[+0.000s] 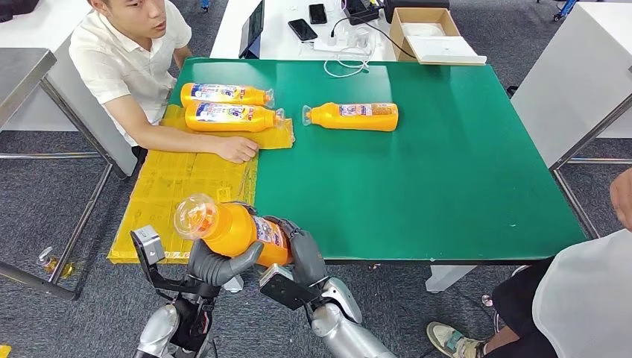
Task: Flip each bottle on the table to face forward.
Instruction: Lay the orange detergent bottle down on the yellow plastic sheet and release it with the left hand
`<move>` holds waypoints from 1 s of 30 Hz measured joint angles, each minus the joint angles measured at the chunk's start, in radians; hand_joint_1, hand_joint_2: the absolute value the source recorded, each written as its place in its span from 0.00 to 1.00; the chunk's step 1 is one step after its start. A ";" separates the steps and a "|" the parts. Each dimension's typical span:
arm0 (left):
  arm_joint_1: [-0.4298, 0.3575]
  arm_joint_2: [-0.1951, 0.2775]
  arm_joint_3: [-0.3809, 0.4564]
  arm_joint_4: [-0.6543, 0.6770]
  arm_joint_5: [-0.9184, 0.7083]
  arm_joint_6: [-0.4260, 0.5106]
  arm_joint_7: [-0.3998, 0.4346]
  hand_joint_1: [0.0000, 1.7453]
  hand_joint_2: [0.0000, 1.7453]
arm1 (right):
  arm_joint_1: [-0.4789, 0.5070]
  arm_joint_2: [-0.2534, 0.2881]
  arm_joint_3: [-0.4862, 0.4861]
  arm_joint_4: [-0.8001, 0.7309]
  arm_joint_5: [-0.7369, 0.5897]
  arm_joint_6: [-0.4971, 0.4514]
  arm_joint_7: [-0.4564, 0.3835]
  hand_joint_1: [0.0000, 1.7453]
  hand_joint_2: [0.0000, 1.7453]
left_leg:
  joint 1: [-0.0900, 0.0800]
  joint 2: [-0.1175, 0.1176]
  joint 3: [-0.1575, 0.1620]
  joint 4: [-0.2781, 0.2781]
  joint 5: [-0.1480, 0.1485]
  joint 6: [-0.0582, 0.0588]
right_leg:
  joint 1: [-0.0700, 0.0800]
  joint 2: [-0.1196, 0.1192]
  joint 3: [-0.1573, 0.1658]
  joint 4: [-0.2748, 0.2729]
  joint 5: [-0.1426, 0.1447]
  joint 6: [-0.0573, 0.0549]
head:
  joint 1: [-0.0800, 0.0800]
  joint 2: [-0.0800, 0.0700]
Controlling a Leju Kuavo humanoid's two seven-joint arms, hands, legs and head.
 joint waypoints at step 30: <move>-0.069 0.028 -0.016 -0.006 -0.236 0.146 -0.111 1.00 1.00 | 0.076 -0.120 0.297 -0.291 -0.175 -0.094 -0.060 0.00 0.00 | 0.000 0.001 -0.001 0.000 0.000 0.000 | 0.000 0.000 -0.001 0.000 0.000 0.000 | 0.000 0.000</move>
